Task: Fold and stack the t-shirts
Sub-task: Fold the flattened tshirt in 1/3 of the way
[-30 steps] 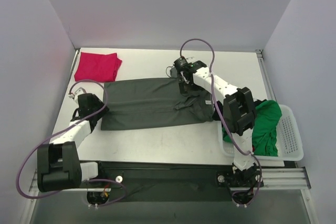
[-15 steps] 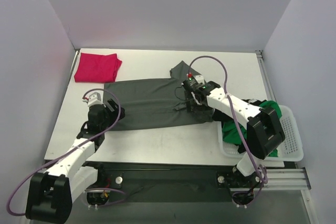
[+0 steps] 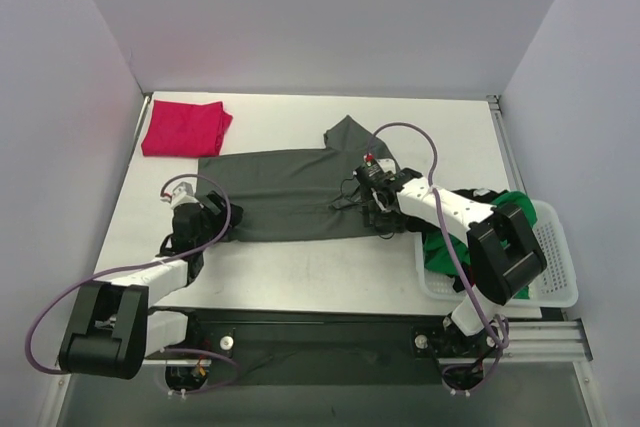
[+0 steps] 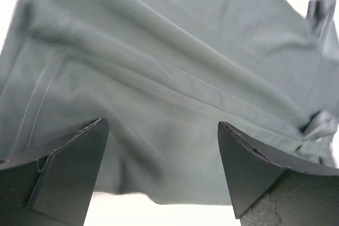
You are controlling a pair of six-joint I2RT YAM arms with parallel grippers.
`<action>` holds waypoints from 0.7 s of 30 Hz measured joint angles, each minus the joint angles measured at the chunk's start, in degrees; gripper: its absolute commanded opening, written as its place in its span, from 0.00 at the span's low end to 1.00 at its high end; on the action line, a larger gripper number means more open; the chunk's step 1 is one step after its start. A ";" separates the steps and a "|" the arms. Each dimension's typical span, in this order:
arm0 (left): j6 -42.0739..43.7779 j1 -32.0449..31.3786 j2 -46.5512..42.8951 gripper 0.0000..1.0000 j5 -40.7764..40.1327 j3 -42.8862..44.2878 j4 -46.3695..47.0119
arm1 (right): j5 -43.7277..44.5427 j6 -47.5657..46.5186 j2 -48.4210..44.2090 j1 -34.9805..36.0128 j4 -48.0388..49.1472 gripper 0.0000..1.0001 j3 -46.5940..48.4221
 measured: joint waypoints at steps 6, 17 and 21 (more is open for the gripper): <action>-2.49 6.10 -1.29 0.97 3.10 -2.93 3.87 | 0.44 0.28 0.00 -0.28 0.94 0.49 -1.22; -2.86 8.07 -20.59 0.97 -0.15 -6.80 -12.57 | 0.94 0.96 0.57 -0.33 1.97 0.29 -1.95; -2.84 9.68 -22.60 0.97 -1.16 -6.80 -16.11 | 1.14 1.01 0.57 -0.57 2.10 0.20 -1.97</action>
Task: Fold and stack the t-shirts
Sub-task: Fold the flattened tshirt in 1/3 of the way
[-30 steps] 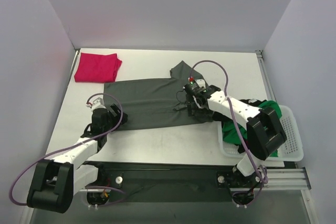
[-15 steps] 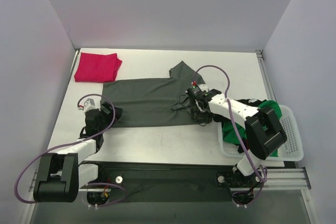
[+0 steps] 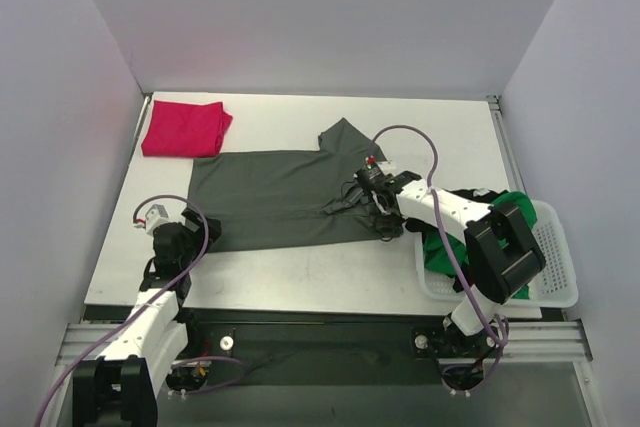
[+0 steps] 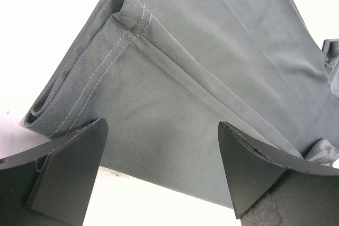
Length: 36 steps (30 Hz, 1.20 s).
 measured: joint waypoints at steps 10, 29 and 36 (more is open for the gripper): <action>0.00 1.20 1.79 0.97 0.33 0.85 0.11 | 1.51 -0.04 0.61 -2.73 -0.02 0.00 0.28; 0.33 3.48 4.35 0.97 1.75 1.92 0.87 | 10.12 0.00 6.58 -3.48 -4.94 0.25 5.14; 2.93 3.67 1.51 0.97 -0.28 3.69 -4.94 | 9.97 -0.15 6.56 -3.39 -5.66 0.32 5.88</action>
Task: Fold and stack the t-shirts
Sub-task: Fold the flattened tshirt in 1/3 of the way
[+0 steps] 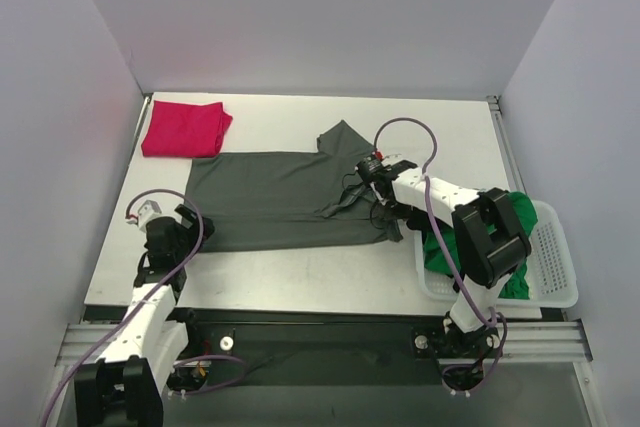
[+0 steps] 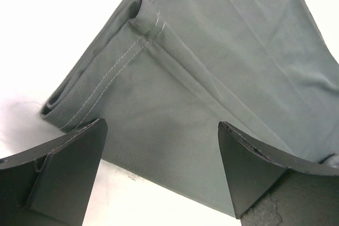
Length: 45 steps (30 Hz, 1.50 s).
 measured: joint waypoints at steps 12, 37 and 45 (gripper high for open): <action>1.16 -16.90 -4.85 0.97 -9.77 5.33 -5.77 | -5.33 0.44 -8.85 5.27 1.84 0.43 -2.27; -2.97 -27.08 13.60 0.97 -17.03 4.96 8.59 | -5.55 3.41 -5.38 3.78 5.35 0.30 -9.44; -3.04 -20.41 18.01 0.97 -13.68 3.63 14.60 | -5.03 3.37 -4.55 3.23 6.25 0.18 -9.40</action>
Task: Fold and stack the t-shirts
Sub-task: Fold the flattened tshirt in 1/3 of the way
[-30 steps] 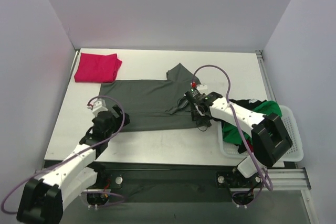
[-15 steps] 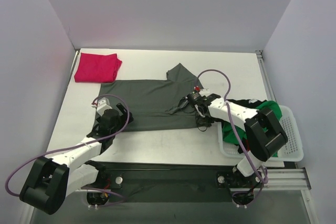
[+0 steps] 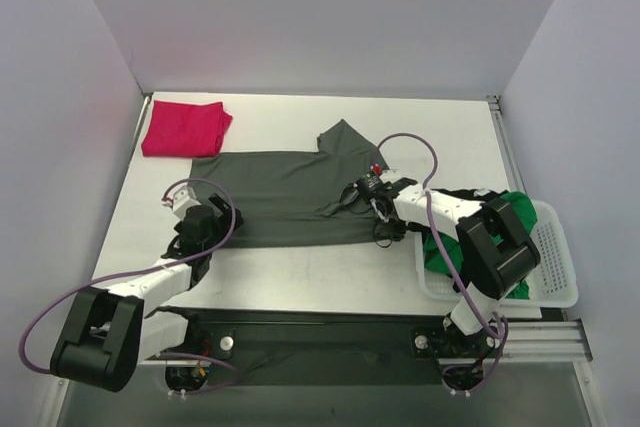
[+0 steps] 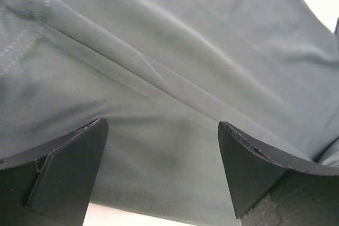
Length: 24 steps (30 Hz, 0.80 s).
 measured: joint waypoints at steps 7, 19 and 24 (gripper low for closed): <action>-0.85 6.23 1.16 0.97 5.97 -0.94 4.31 | 1.05 0.22 -0.07 0.00 -0.98 0.02 0.00; -0.94 13.70 -1.11 0.97 10.64 -1.70 2.75 | 4.04 0.94 -0.37 0.13 -6.45 0.28 0.20; -0.92 14.58 -1.09 0.97 11.78 -1.70 2.78 | 5.77 1.16 0.79 0.17 -9.18 0.35 1.46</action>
